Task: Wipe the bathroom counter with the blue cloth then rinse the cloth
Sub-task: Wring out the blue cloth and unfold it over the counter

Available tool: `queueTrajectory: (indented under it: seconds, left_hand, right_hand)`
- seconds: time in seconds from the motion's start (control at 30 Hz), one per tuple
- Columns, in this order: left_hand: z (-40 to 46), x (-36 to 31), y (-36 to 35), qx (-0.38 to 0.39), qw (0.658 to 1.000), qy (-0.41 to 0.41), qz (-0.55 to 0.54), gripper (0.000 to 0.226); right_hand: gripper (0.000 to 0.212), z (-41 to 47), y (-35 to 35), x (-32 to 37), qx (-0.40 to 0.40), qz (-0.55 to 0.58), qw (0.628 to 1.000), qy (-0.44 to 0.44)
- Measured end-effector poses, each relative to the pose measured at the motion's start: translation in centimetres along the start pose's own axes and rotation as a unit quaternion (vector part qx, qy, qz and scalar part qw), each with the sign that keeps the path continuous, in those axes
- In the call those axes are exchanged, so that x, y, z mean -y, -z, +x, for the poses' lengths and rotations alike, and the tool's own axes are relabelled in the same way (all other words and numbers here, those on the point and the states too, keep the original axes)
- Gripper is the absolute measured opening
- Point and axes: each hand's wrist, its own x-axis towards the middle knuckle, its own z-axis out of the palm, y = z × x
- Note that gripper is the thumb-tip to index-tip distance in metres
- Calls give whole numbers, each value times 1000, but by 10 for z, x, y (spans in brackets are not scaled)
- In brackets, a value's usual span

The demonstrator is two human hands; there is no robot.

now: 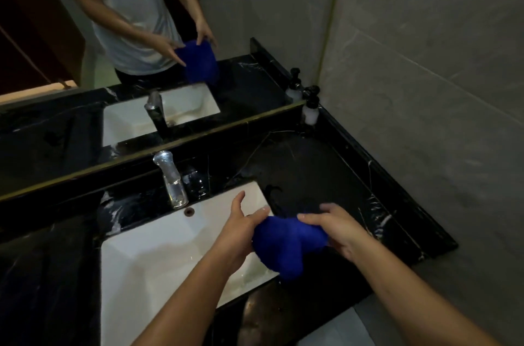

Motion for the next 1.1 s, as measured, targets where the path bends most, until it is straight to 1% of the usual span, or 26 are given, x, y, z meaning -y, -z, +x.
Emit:
queueTrajectory:
  seconds: [0.03, 0.07, 0.1, 0.13, 0.2, 0.23, 0.27, 0.3, 0.33, 0.37, 0.4, 0.47, 0.5, 0.57, 0.6, 0.67, 0.73, 0.8, 0.87, 0.9, 0.97, 1.03, 1.1]
  left_hand:
    - [-2, 4, -1, 24, 1000, 3, -10, 88]
    - [-4, 10, -2, 45, 999, 3, -2, 104]
    - [-9, 15, -3, 60, 998, 1, 12, 115]
    - [-11, 19, -2, 65, 998, -10, 22, 119]
    - [-14, 16, 6, 63, 996, -48, 37, 118]
    - [-16, 8, 12, 73, 993, -77, 60, 115]
    - [-20, -4, 17, 99, 984, -116, 91, 111]
    - [-25, -19, 22, 135, 970, -160, 122, 107]
    - [-30, -37, 26, 168, 956, -202, 134, 103]
    - [-34, -54, 30, 183, 946, -229, 135, 100]
    - [-35, -68, 31, 183, 943, -244, 136, 98]
    - [-31, -81, 28, 168, 941, -256, 145, 96]
    - [-27, -82, 27, 159, 948, -247, 123, 95]
    - [-19, -78, 26, 130, 966, -218, 46, 95]
    - [-17, -77, 26, 125, 969, -212, 27, 94]
    - [-14, -75, 26, 123, 968, -219, 21, 91]
    - [-16, -76, 26, 108, 969, -221, 8, 84]
    - [-17, -78, 25, 83, 972, -220, 29, 80]
    - [-16, -76, 22, 44, 972, -222, 66, 73]
    - [-15, -74, 19, 19, 973, -215, 83, 69]
    - [-11, -70, 10, -14, 975, -191, 115, 63]
    - [-11, -66, 0, 6, 976, -160, 148, 54]
    - [-16, -64, -10, 54, 975, -147, 158, 51]
  right_hand:
    - [91, -2, -2, 1, -22, 16, 1000, 14]
    - [98, -3, -4, 3, -26, 26, 999, 29]
    - [98, -5, -5, 3, -16, 19, 998, 49]
    - [91, -6, -3, 1, 5, 1, 997, 71]
    - [77, -18, 5, 4, 20, -69, 989, 129]
    - [74, -29, 10, 10, 25, -121, 980, 154]
    - [70, -39, 15, 18, 40, -150, 971, 182]
    - [68, -49, 19, 26, 66, -142, 965, 211]
    - [66, -55, 22, 34, 75, -108, 962, 237]
    - [63, -61, 22, 41, 75, -74, 959, 265]
    - [59, -64, 18, 46, 65, -60, 955, 283]
    - [51, -64, 6, 50, 55, -93, 948, 301]
    - [48, -62, 2, 50, 47, -86, 949, 298]
    - [44, -52, -1, 54, 13, -25, 955, 297]
    - [43, -48, -1, 57, -2, -4, 953, 303]
    - [43, -44, 0, 59, -16, -19, 948, 317]
    - [44, -45, 2, 60, -10, -14, 953, 303]
    - [46, -48, 8, 62, -2, -7, 965, 262]
    - [47, -54, 16, 62, 25, -14, 980, 199]
    - [47, -57, 19, 61, 36, -33, 984, 171]
    - [44, -60, 22, 59, 38, -110, 984, 138]
    - [45, -64, 24, 58, 22, -188, 974, 127]
    - [51, -67, 28, 55, -9, -237, 963, 125]
